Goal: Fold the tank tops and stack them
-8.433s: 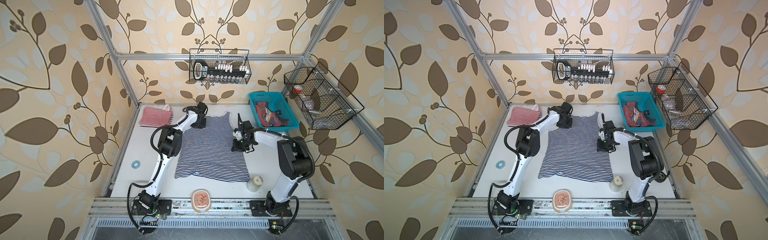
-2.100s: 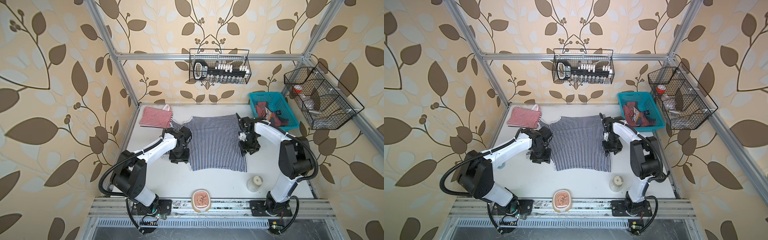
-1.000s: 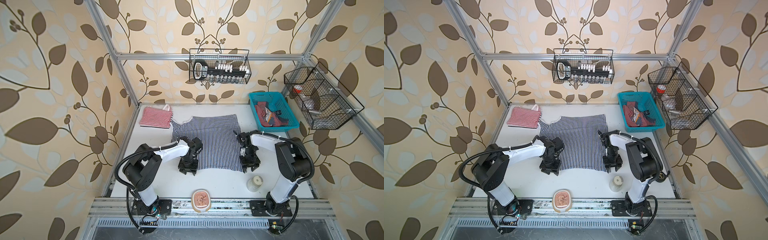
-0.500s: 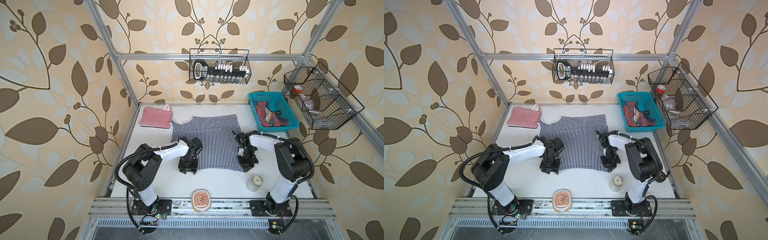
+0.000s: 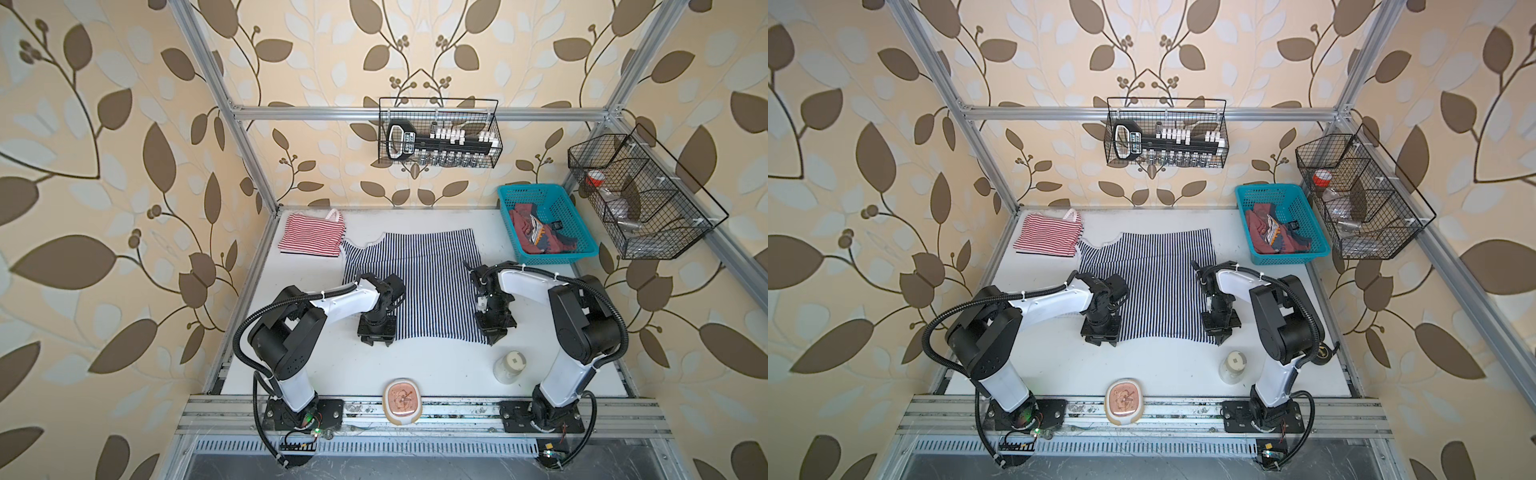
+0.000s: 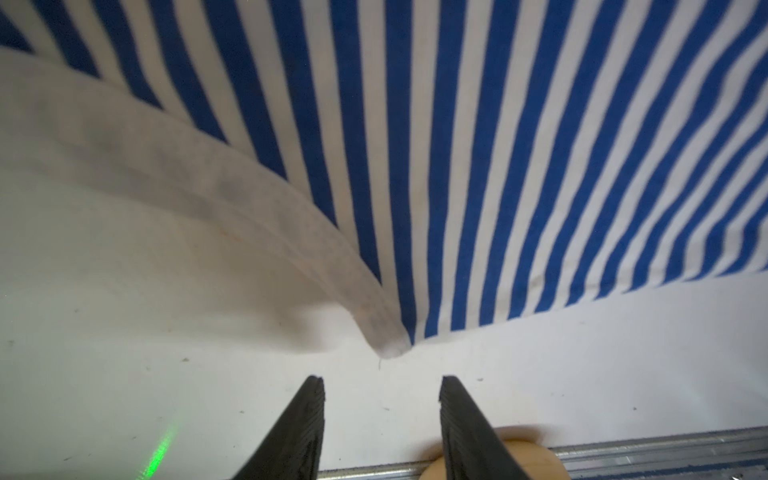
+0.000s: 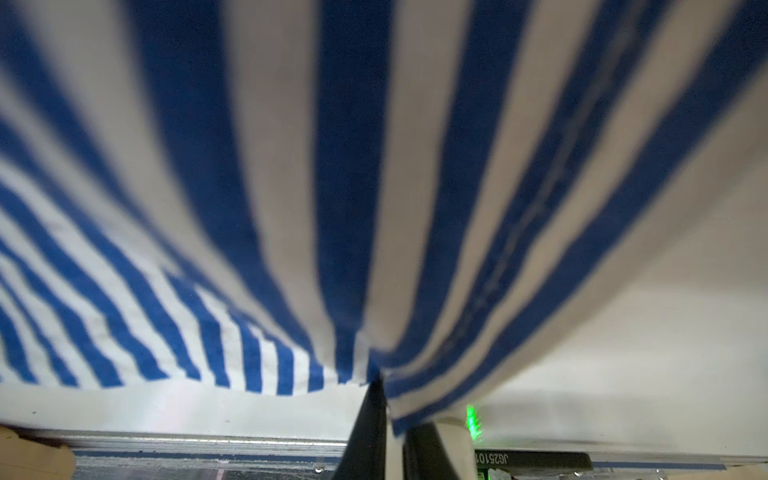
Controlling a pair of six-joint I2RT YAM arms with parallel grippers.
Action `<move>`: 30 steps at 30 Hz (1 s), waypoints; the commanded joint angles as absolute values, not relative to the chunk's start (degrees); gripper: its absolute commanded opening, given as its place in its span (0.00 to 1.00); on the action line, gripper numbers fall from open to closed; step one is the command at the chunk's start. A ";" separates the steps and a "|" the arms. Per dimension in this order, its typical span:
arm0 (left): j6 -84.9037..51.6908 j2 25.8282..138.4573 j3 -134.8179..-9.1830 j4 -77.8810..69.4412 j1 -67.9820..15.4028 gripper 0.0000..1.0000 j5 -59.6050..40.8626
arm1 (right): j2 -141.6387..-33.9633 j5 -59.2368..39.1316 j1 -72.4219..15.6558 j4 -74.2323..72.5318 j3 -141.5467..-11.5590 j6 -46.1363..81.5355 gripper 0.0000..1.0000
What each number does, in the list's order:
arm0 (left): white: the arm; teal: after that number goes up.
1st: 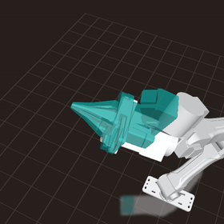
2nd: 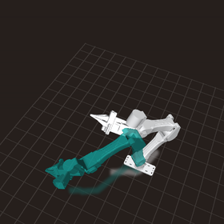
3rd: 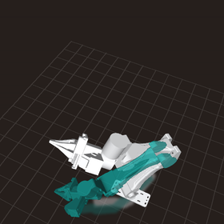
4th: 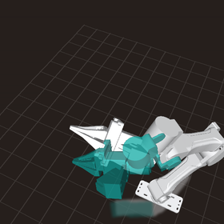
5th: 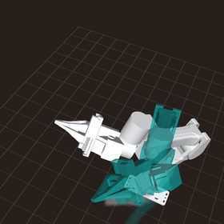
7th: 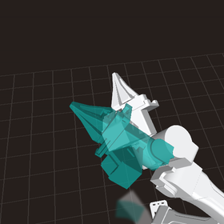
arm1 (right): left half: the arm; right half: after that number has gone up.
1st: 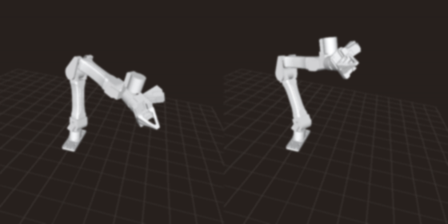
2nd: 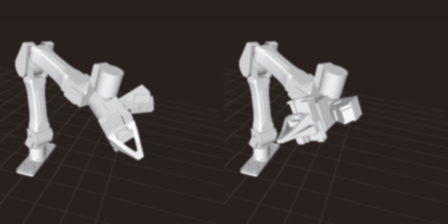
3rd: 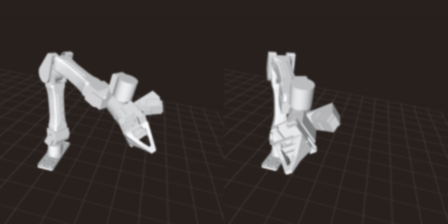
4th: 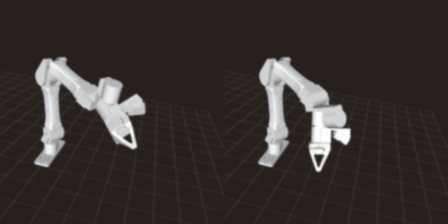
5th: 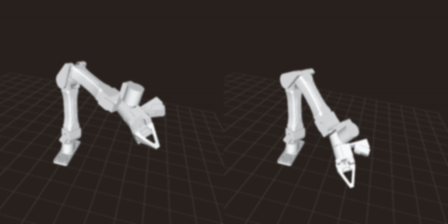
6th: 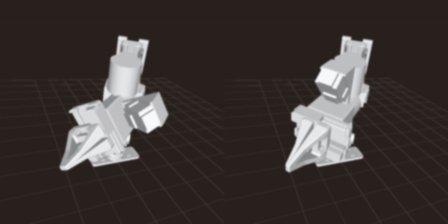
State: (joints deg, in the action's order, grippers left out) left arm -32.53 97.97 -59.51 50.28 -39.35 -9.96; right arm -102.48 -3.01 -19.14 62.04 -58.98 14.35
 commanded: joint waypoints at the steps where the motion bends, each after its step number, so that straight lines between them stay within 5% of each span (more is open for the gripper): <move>1: -34.18 98.75 -61.31 50.45 -39.37 0.44 -8.20 | -101.90 -2.94 -19.60 62.36 -58.85 14.24 0.14; 9: -35.00 100.23 -62.99 50.10 -39.30 0.39 -7.25 | -101.84 -2.64 -19.77 62.42 -58.79 14.33 0.16; 25: -35.16 101.44 -62.12 49.56 -39.30 0.01 -7.82 | -100.64 -1.98 -19.73 63.02 -58.95 14.59 0.00; 30: -34.31 99.57 -63.91 51.38 -39.35 0.00 -7.69 | -99.02 -1.53 -19.71 63.87 -59.99 14.81 0.00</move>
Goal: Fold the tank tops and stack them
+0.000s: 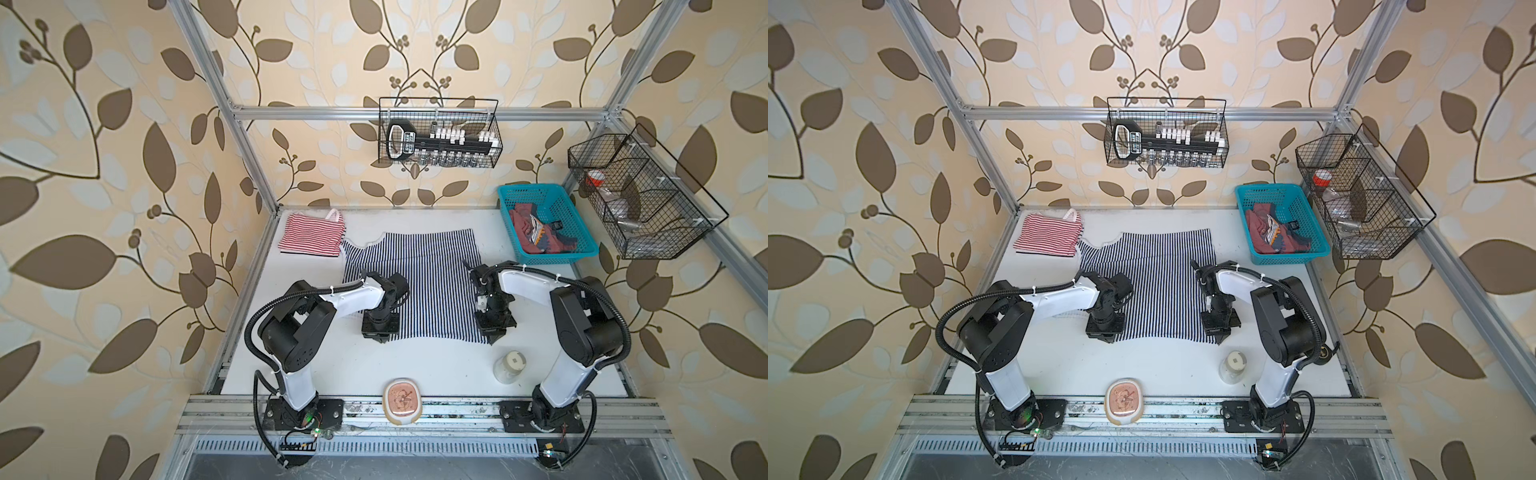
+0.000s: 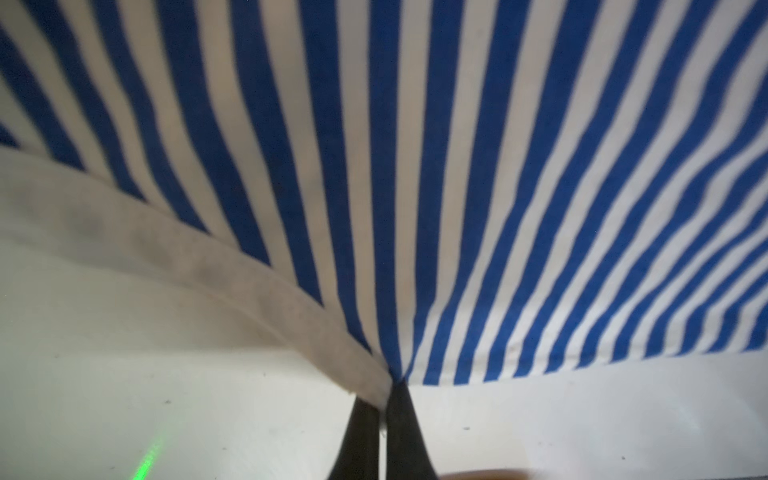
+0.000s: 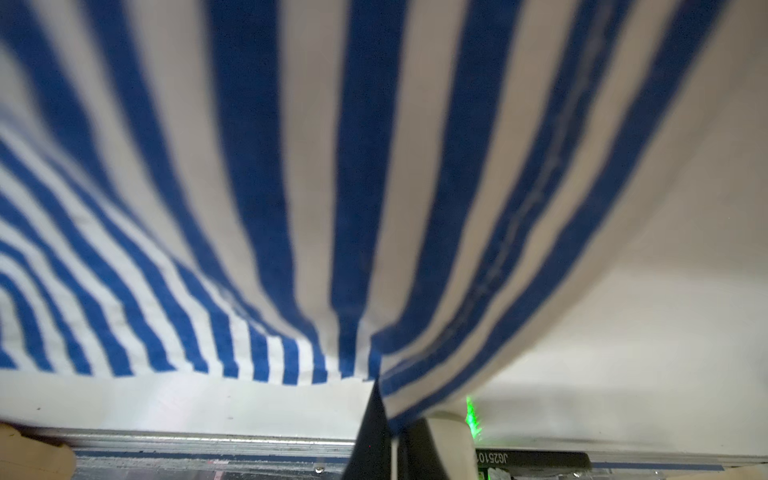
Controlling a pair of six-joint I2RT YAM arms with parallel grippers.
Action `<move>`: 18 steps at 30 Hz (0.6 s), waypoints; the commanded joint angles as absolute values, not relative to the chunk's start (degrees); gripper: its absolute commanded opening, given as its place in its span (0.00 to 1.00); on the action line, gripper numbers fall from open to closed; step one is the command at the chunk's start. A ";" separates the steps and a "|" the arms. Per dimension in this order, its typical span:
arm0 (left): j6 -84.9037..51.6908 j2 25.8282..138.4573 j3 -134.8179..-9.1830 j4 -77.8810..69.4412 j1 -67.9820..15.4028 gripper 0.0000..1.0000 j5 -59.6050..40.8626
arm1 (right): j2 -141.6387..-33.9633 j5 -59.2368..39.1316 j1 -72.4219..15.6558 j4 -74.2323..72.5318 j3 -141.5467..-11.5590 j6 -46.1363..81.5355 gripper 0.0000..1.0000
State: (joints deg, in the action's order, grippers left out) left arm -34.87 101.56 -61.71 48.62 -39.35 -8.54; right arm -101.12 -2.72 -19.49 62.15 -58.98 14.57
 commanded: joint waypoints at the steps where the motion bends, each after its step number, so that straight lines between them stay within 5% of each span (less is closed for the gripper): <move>1: -34.20 99.21 -64.22 51.78 -39.29 0.00 -7.58 | -98.74 -1.42 -19.62 64.13 -60.32 14.85 0.00; 18: -28.71 99.11 -75.84 59.99 -37.37 0.00 -3.54 | -96.45 0.88 -16.22 69.73 -70.20 12.82 0.00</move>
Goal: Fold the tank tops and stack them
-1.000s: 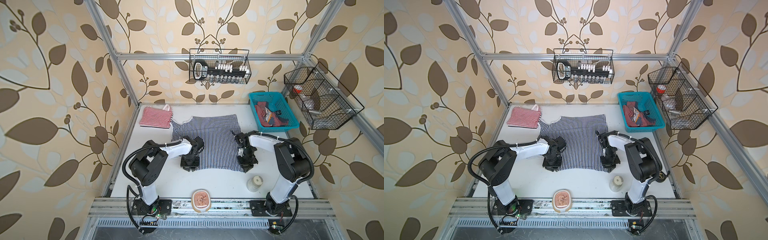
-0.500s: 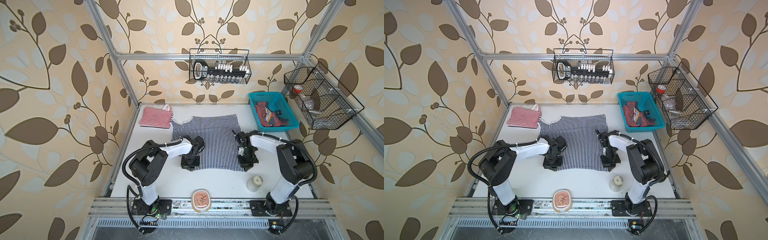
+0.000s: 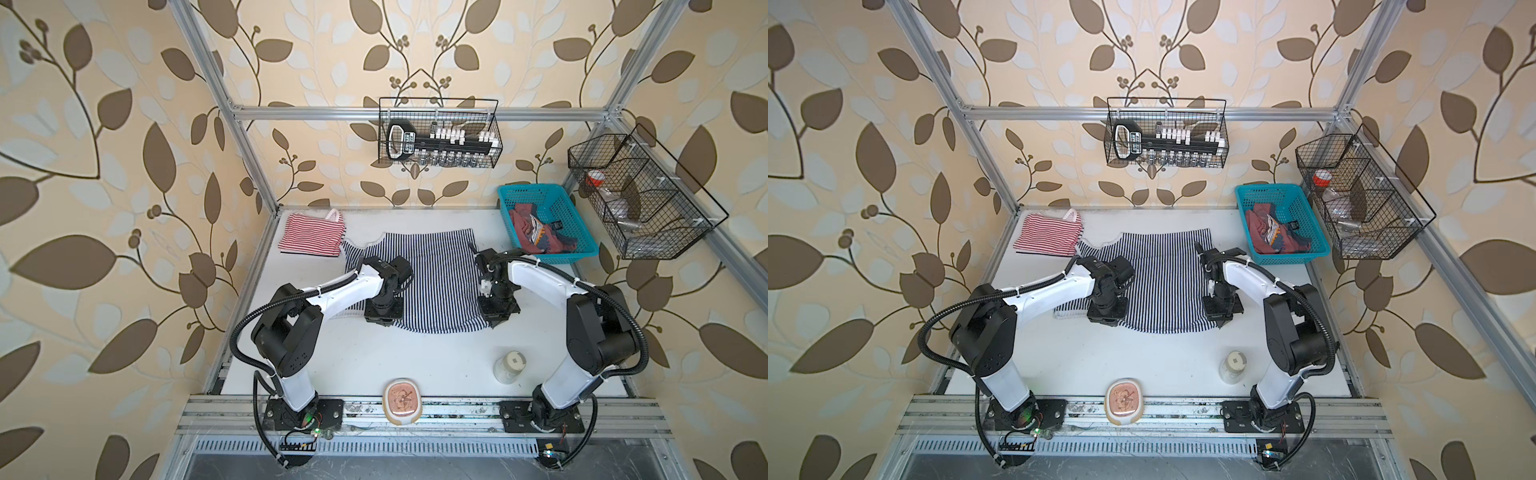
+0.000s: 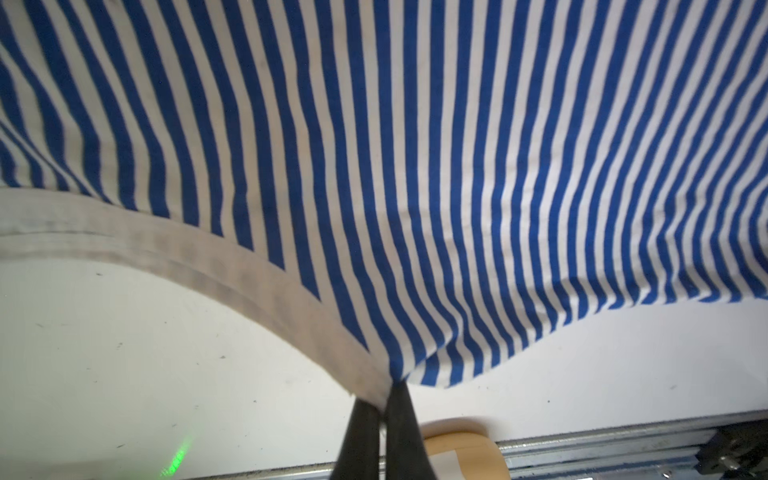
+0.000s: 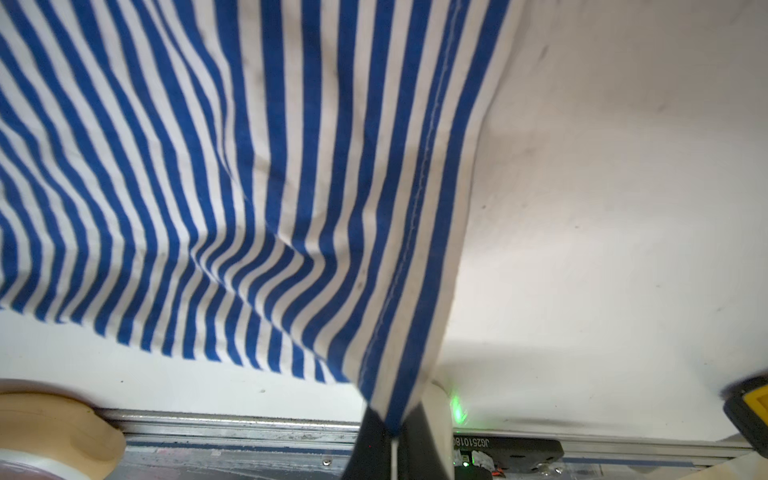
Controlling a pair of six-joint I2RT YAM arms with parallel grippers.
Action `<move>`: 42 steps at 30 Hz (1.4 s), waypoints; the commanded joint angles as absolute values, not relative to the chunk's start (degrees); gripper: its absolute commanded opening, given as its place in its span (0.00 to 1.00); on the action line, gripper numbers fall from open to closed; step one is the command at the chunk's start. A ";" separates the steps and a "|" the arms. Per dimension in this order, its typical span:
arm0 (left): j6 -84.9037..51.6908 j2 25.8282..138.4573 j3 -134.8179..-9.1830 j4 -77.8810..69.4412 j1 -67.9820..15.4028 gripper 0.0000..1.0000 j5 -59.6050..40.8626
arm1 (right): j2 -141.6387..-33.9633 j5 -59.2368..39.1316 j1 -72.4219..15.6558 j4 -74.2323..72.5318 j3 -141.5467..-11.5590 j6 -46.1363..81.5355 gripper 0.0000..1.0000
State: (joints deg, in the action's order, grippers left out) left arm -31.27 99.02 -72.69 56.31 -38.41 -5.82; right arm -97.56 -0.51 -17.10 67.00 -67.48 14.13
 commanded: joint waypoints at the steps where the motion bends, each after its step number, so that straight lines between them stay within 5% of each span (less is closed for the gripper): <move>1: -28.35 99.44 -76.56 60.34 -37.05 0.00 -3.35 | -96.65 0.79 -15.94 70.08 -70.86 12.53 0.00; 42: -17.75 123.20 -107.15 69.43 -27.62 0.00 -2.61 | -122.42 0.47 -7.91 79.02 -101.34 1.90 0.01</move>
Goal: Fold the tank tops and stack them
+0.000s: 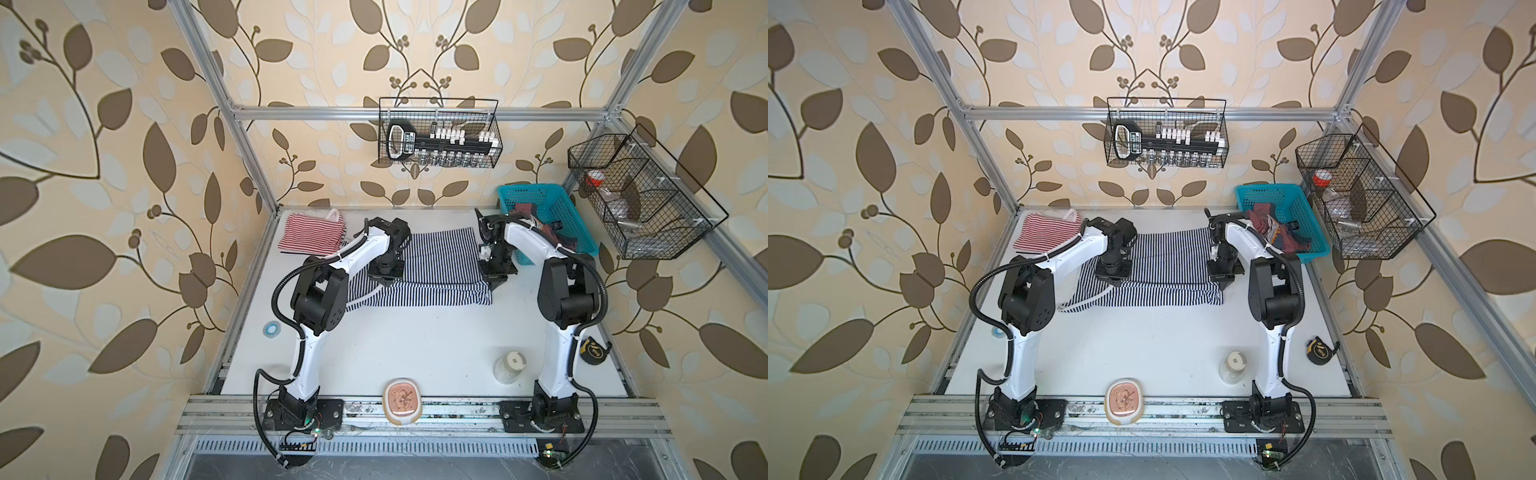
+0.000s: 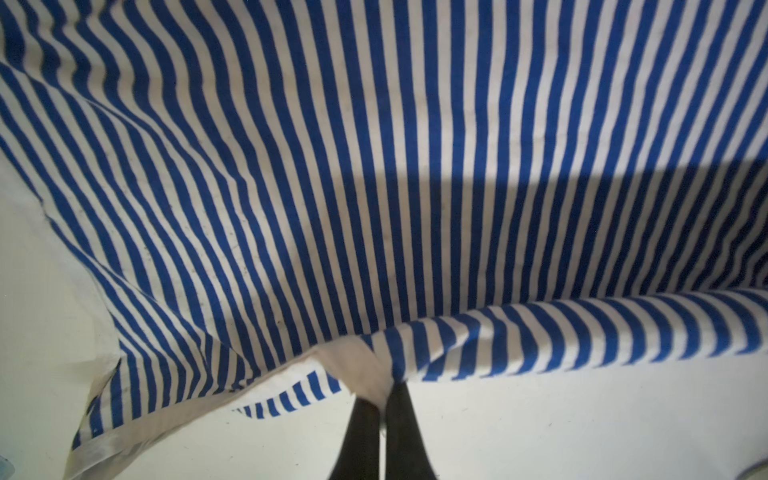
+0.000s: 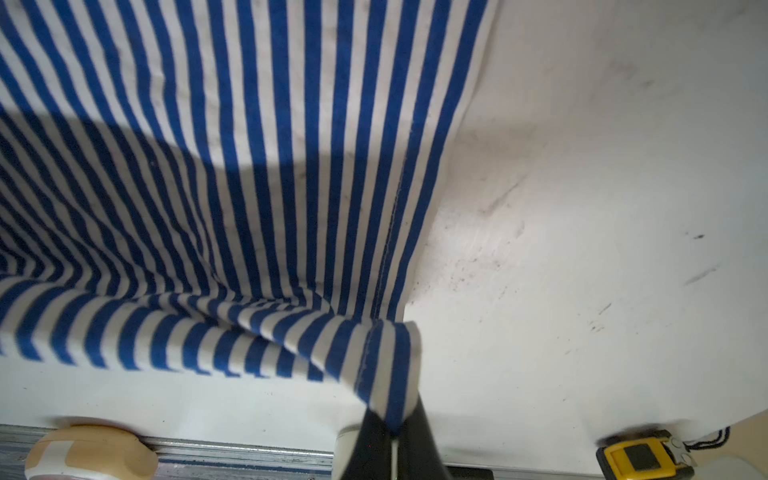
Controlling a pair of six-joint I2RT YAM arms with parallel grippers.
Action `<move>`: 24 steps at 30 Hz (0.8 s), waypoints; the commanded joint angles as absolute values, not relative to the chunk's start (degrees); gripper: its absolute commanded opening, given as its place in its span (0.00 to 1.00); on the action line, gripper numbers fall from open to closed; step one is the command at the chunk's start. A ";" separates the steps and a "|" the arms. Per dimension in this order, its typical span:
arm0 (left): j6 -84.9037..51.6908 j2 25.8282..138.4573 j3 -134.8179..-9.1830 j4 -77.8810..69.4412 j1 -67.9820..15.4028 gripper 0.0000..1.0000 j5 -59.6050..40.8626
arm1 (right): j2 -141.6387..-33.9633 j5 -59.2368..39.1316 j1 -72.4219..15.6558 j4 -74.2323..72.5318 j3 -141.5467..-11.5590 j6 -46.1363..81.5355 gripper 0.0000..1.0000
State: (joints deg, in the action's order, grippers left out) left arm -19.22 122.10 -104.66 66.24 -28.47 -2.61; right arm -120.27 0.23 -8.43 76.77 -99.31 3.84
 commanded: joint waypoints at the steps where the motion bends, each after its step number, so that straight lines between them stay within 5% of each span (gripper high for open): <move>1: -17.63 123.69 -107.56 69.43 -27.53 0.00 -2.67 | -122.96 0.40 -7.78 79.07 -101.67 1.80 0.01; 14: -18.10 131.10 -116.51 70.05 -25.81 0.01 -3.92 | -128.53 -1.18 -7.14 79.56 -109.82 2.36 0.17; 20: -20.60 131.40 -116.95 68.28 -23.77 0.25 -5.16 | -128.55 -2.25 -6.35 78.16 -112.47 3.91 0.26; 24: -22.29 131.22 -119.04 66.72 -22.48 0.32 -6.63 | -126.86 -3.64 -5.38 75.94 -112.78 4.99 0.31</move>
